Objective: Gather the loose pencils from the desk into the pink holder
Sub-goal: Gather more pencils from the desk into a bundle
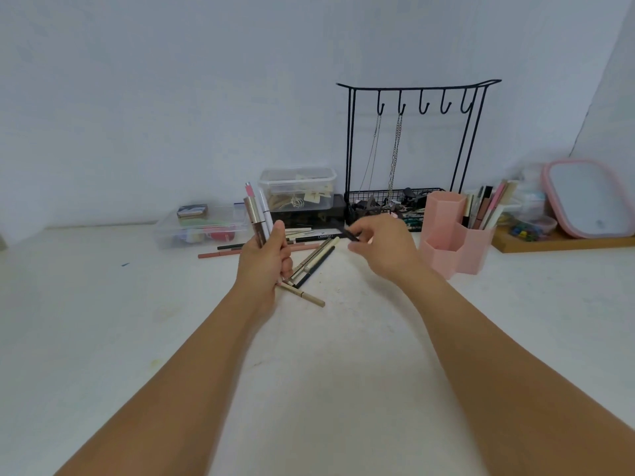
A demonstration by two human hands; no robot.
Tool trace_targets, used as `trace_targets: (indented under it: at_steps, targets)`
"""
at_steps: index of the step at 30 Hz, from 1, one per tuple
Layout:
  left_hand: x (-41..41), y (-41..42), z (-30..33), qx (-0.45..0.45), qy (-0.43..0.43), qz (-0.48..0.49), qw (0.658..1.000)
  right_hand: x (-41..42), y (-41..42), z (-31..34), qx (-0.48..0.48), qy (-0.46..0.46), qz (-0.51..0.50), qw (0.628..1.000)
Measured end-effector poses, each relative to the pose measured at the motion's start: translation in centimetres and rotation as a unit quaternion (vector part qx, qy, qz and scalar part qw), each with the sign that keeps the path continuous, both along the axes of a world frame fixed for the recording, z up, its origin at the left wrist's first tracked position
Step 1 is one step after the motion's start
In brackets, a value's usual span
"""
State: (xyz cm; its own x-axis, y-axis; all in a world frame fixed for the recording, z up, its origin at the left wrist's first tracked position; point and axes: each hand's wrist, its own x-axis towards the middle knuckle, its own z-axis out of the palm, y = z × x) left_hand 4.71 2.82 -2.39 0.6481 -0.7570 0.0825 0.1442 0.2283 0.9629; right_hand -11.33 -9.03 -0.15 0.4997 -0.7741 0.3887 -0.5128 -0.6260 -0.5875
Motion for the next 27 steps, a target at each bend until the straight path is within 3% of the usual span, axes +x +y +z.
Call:
trace_targets:
  at_steps: [2,4,7,9,12,16,21,27]
  targets:
    - [0.1,0.1,0.1,0.003,0.004,0.008,1.000,0.1,-0.1,-0.7,0.000,0.112,0.005,0.994]
    - [0.1,0.2,0.3,0.009,0.009,0.010,1.000,0.2,0.0,-1.5,0.005,0.138,0.009,0.990]
    - [0.0,0.3,0.5,0.038,-0.004,0.005,0.999,0.3,0.3,-1.5,0.003,0.051,0.021,0.998]
    - [-0.1,0.4,0.3,0.052,-0.009,-0.011,0.999,0.4,0.7,-0.3,0.061,-0.073,0.045,0.994]
    - [-0.8,0.1,0.0,0.073,-0.026,-0.051,0.996,0.4,2.2,1.4,0.237,-0.241,0.139,0.931]
    - [-1.1,0.0,-0.1,0.056,-0.027,-0.055,0.997,0.6,3.1,2.1,0.302,-0.274,0.189,0.894]
    - [-0.6,0.1,-0.2,0.040,-0.025,-0.091,0.995,0.9,3.9,2.1,0.284,-0.257,0.208,0.900]
    - [-0.7,0.6,-0.3,0.031,-0.103,-0.144,0.984,1.9,5.2,1.6,0.289,-0.309,0.180,0.888]
